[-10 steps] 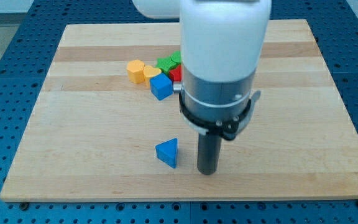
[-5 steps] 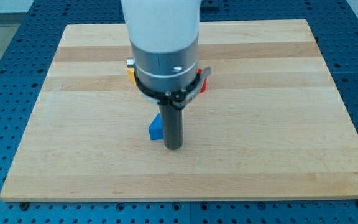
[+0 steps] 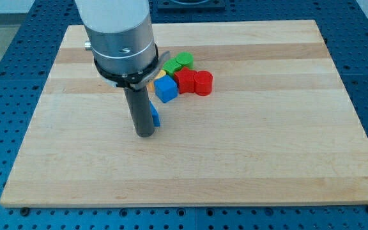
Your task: Move the blue triangle close to the blue cube
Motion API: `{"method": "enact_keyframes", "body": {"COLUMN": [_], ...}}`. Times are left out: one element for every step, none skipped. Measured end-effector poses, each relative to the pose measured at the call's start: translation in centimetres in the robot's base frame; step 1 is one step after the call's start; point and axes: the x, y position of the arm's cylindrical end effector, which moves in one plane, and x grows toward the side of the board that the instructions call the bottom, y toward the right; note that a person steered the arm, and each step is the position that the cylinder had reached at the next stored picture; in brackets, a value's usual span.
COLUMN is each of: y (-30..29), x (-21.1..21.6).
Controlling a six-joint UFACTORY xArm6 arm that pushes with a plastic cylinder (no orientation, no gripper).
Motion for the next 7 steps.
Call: {"method": "enact_keyframes", "body": {"y": [0.0, 0.0, 0.0, 0.0, 0.0, 0.0, 0.1], "x": [-0.4, -0.6, -1.2, -1.9, -2.6, -3.1, -3.9]}}
